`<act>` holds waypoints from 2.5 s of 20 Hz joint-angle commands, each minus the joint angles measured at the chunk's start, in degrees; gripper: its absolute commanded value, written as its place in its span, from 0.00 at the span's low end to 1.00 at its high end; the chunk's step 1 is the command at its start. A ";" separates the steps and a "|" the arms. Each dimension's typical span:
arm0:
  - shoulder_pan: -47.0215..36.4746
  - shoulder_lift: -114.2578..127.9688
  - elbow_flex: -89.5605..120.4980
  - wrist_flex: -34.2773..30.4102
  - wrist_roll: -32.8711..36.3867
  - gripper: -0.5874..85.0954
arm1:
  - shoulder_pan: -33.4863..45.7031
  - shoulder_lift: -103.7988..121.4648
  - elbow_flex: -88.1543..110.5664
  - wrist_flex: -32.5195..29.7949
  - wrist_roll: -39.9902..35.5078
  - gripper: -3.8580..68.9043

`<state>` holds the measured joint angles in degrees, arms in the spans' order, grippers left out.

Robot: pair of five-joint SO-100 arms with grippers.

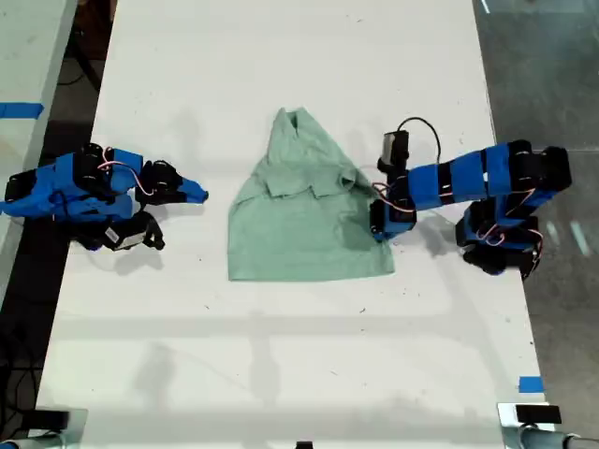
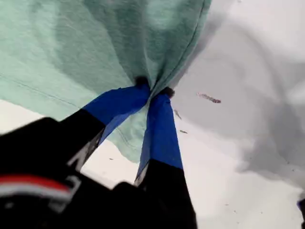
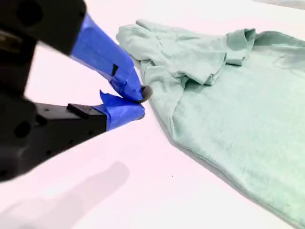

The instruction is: Fold t shirt

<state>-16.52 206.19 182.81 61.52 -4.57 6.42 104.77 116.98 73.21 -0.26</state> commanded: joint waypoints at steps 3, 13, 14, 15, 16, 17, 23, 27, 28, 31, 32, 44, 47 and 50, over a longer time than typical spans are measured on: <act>0.18 0.44 0.44 -1.05 -0.88 0.01 | 0.18 4.92 -14.94 10.72 -4.39 0.08; 0.18 0.44 0.44 -1.05 -0.88 0.01 | -2.20 -4.13 -28.13 -6.15 -19.51 0.08; 0.18 0.44 0.44 -1.05 -0.88 0.01 | -1.93 -7.21 -28.92 -8.35 -20.65 0.08; 0.18 0.44 0.44 -1.05 -0.88 0.01 | -1.76 -11.07 -30.67 -9.40 -21.45 0.08; 0.18 0.44 0.44 -1.05 -0.88 0.01 | -1.76 -15.47 -33.49 -9.84 -22.24 0.08; 0.18 0.44 0.44 -1.05 -0.88 0.01 | -1.76 -20.13 -36.83 -10.02 -23.20 0.08; 0.26 0.44 0.44 -1.05 -0.88 0.01 | -2.46 -31.55 -51.77 -0.88 -22.94 0.40; 0.35 0.44 0.44 -0.97 -0.88 0.01 | -2.29 -17.05 -49.22 8.09 -21.80 0.42; 0.35 0.44 0.44 -0.97 -0.88 0.01 | -1.93 -13.27 -48.52 10.02 -21.71 0.41; 0.26 0.44 0.35 -0.97 -0.88 0.01 | -0.53 -2.81 -45.44 17.05 -21.01 0.41; 0.18 0.44 0.35 -0.97 -0.88 0.01 | -0.26 2.37 -41.40 17.58 -20.65 0.24; 0.00 0.44 0.53 -1.32 -0.88 0.01 | 1.49 86.13 47.99 1.05 -20.30 0.08; -0.18 0.44 0.70 -1.67 -0.62 0.01 | 1.67 96.50 59.06 3.52 -19.34 0.08; -0.09 0.44 0.70 -1.67 -0.62 0.01 | 2.64 96.50 59.77 3.87 -19.25 0.08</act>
<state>-16.52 206.19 182.81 61.00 -4.57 9.40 200.13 173.94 76.99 -19.69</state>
